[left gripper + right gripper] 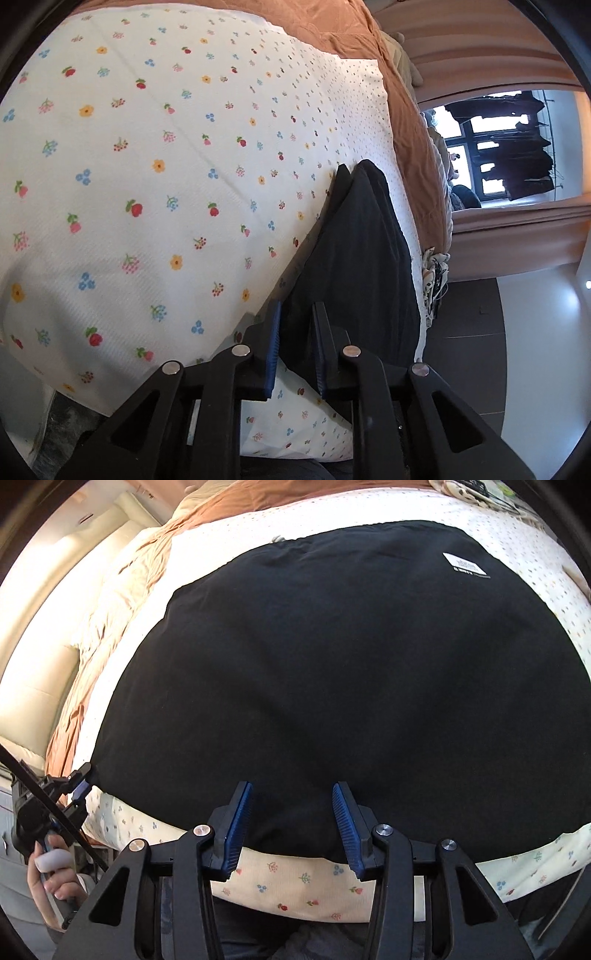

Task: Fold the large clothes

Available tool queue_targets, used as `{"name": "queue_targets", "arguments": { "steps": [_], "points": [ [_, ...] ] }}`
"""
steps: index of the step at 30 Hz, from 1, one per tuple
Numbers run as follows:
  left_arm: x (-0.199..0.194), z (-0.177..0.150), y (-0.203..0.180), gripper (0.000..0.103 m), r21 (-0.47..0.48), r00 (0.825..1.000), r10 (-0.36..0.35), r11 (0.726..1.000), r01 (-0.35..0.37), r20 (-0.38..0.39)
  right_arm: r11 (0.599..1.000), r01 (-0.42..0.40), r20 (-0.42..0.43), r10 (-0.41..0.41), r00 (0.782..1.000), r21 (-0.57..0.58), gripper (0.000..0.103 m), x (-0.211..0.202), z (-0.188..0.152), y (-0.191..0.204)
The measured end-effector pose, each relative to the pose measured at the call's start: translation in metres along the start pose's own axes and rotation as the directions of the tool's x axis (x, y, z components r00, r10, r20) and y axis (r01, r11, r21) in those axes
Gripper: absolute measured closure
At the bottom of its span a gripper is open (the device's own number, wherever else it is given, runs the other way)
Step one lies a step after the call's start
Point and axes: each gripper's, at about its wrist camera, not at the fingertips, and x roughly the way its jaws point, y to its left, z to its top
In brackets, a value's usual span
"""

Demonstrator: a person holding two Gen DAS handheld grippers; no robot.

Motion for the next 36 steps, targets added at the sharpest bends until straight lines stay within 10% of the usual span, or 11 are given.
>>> {"name": "queue_targets", "arguments": {
  "steps": [8, 22, 36],
  "points": [
    [0.018, -0.008, 0.006, 0.062, -0.079, 0.993, -0.042, 0.996, 0.033, -0.111, 0.996, 0.039, 0.001, -0.039, 0.999, -0.082, 0.065, 0.02, 0.003, 0.035],
    [0.029, 0.001, -0.01, 0.062, -0.059, 0.999, 0.022, 0.998, -0.025, -0.04, 0.987, 0.126, 0.026, -0.124, 0.992, -0.097, 0.069, 0.044, 0.036, 0.045],
    [0.029, -0.006, -0.017, 0.067, -0.094, 0.993, 0.12, 0.988, -0.12, -0.002, 0.982, 0.181, 0.059, -0.178, 0.982, -0.06, 0.074, 0.1, 0.137, 0.041]
  ]
}}
